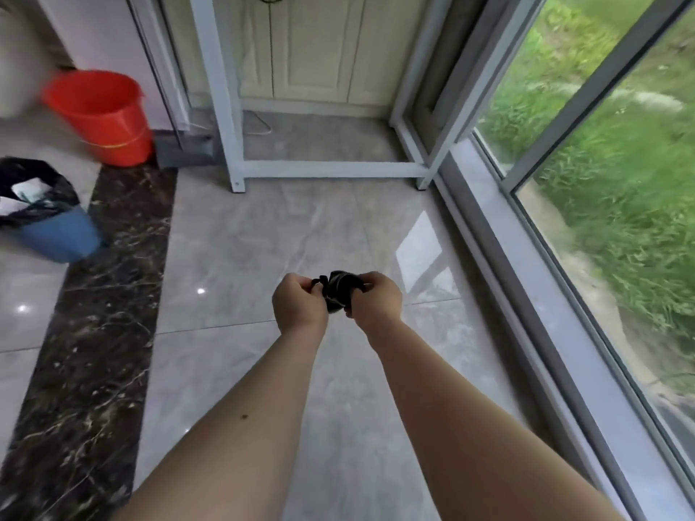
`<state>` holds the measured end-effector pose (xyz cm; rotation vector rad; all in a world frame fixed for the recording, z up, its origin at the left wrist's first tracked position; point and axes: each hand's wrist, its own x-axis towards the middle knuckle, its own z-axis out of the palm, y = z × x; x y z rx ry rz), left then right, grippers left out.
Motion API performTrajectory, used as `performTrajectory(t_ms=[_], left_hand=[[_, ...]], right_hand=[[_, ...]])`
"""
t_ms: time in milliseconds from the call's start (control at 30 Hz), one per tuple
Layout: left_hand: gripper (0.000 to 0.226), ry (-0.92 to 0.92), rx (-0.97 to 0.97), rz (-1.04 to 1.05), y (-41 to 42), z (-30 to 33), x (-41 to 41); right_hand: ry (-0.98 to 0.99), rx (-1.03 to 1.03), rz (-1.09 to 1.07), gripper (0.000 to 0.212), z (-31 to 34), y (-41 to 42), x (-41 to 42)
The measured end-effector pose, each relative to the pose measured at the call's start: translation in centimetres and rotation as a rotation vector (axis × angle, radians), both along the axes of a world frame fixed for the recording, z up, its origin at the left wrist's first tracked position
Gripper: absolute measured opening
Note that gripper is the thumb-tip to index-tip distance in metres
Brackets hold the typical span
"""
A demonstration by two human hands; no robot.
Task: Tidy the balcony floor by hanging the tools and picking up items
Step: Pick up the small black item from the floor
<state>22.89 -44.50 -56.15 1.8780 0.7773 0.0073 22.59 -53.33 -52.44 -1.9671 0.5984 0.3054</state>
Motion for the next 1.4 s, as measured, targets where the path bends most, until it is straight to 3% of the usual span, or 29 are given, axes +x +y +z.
performTrajectory(t_ms=[667,933,1400], left_hand=[[0.011,-0.067,0.066,0.440,35.4,1.5,9.5],[0.003,-0.060,0.003,0.549,45.7,0.4,13.2],[0.011,-0.029,-0.024,0.703,60.8,-3.0,21.2]], right_hand=[[-0.052,0.007,0.477,0.022,1.2,36.1,13.3],[-0.022,0.031,0.560,0.021,0.0,46.9,18.9],[0.037,0.058,0.681,0.027,-3.6,61.9,27.7]])
